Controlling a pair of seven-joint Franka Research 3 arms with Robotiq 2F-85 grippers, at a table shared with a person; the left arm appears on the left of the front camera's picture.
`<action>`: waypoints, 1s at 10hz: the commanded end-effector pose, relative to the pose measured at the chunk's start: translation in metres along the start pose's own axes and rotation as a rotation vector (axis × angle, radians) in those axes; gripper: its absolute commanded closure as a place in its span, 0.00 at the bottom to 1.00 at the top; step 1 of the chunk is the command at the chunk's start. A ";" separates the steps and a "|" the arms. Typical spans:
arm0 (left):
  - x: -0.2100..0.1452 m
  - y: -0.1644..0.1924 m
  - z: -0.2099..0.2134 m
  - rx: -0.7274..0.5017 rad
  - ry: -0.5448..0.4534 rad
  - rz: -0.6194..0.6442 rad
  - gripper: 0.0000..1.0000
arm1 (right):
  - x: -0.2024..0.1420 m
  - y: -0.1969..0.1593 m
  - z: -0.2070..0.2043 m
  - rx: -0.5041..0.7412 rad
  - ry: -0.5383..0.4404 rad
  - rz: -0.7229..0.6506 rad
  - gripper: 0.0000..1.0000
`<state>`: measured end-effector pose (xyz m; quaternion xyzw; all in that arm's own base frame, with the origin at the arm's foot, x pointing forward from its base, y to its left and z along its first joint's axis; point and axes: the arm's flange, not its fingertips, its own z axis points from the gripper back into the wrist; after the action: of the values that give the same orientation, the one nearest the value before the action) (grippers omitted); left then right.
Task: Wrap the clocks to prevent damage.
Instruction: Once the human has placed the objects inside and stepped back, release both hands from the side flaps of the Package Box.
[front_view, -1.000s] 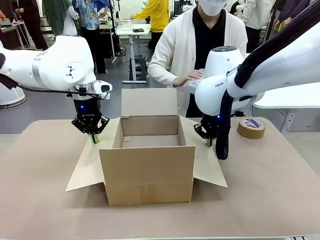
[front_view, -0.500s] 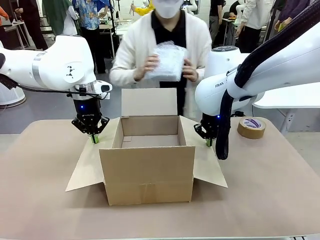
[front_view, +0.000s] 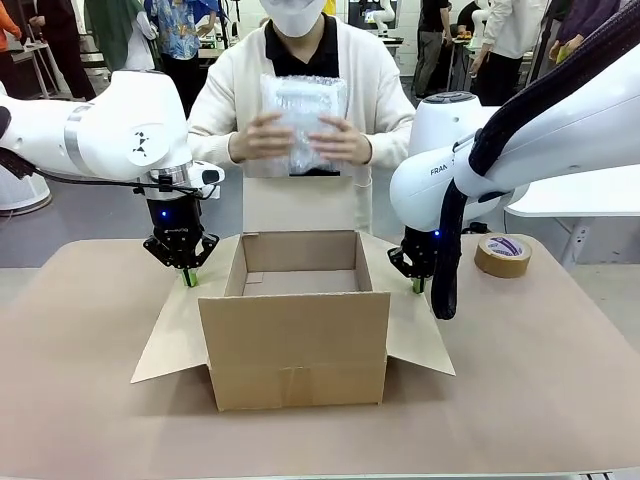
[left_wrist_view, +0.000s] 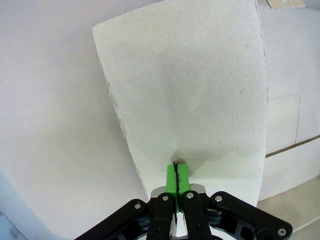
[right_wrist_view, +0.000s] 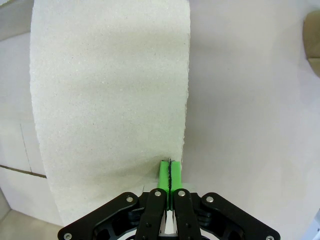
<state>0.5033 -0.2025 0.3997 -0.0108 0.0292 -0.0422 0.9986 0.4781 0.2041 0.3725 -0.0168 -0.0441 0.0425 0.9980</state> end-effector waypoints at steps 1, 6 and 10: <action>0.000 0.001 -0.001 0.002 0.006 0.001 1.00 | -0.001 0.000 -0.003 -0.001 0.005 0.000 0.99; 0.000 0.001 -0.001 0.002 0.006 0.001 1.00 | -0.001 0.000 -0.003 -0.001 0.005 0.000 0.99; 0.000 0.001 -0.001 0.002 0.006 0.001 1.00 | -0.001 0.000 -0.003 -0.001 0.005 0.000 0.99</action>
<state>0.5033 -0.2025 0.3997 -0.0108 0.0293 -0.0422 0.9986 0.4781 0.2041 0.3725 -0.0168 -0.0441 0.0425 0.9980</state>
